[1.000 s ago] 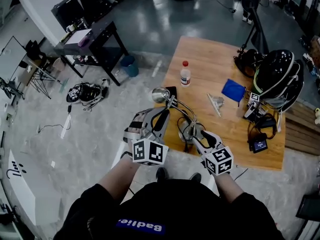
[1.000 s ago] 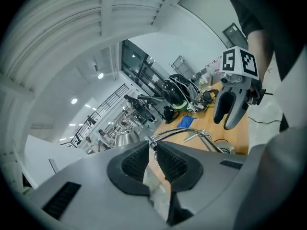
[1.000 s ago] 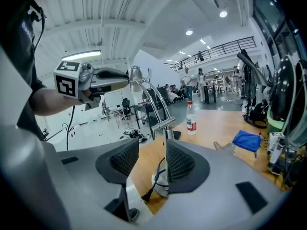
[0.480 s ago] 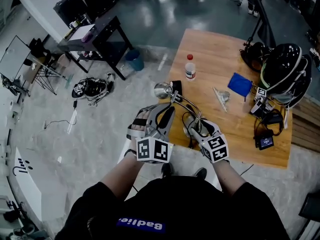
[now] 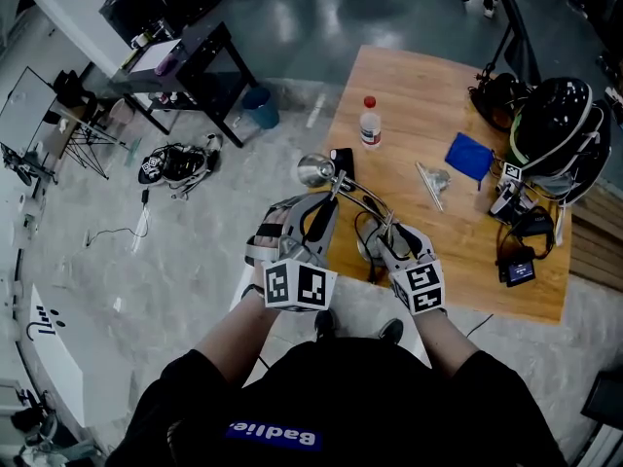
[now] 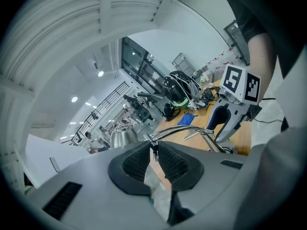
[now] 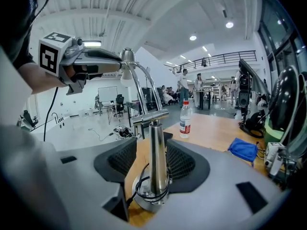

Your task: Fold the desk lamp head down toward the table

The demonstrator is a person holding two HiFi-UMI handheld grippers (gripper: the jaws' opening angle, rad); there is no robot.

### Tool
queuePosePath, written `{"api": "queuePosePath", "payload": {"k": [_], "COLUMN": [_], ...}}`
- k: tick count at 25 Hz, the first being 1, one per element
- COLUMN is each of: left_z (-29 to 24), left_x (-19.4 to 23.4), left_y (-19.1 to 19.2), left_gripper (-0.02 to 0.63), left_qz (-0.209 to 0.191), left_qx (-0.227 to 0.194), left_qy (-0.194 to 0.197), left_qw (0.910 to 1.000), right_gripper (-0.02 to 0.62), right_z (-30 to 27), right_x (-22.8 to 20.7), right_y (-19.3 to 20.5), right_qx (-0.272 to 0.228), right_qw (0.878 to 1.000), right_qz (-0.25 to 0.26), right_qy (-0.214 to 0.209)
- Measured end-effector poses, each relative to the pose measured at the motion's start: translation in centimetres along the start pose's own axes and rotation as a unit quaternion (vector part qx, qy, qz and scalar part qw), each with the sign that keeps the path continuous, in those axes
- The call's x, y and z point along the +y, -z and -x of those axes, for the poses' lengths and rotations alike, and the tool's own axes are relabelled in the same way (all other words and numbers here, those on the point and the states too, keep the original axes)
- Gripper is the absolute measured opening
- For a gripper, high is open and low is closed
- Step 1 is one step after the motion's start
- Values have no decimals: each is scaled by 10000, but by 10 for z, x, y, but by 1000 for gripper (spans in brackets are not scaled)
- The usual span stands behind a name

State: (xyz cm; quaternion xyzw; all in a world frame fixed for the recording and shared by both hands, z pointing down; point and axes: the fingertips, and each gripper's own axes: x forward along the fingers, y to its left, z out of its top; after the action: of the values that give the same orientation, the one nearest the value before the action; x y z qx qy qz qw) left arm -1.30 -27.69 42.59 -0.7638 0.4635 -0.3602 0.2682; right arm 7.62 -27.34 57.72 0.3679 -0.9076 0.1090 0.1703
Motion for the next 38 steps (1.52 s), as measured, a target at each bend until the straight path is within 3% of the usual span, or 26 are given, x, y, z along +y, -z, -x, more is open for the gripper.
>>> {"api": "queuePosePath", "payload": {"k": [4,8,13,17,21,29,34,38], "left_z": [0,1,1,-6,-8,-23,-38,-48], "left_x": [0,1,1,-5,-6,-27,-55,-85], "left_y": [-1,-1,3,33,53,97,124,138], "left_gripper": [54,52,49,48,48,46,48,49], "left_qz": [48,107,220,661,1593,2791,3269,3397], "left_qx": [-17,-40,-79,58,-91,-171,62,296], "left_qy": [38,54,41,175,193,319,638,1005], "left_qw": [10000,9999,9997,9976,9870,9596,9429,9347], "right_gripper": [194,117,112,112,112,112,112,112], "right_z": [-11,-15,-15,-14,-14,-15,-16,-16], "right_x": [-7,-9,-10,-11,-9,-9,-9,-7], "right_y": [-1,-2,-1,0,-1,-3,-3,-4], "right_qx": [46,7,11,5,22,155,254,366], "right_qw": [9999,9997,9996,9997,9997,9994,9991,9986], "right_qz": [112,186,254,202,177,201,193,207], "right_qy": [49,149,150,170,186,250,288,330]}}
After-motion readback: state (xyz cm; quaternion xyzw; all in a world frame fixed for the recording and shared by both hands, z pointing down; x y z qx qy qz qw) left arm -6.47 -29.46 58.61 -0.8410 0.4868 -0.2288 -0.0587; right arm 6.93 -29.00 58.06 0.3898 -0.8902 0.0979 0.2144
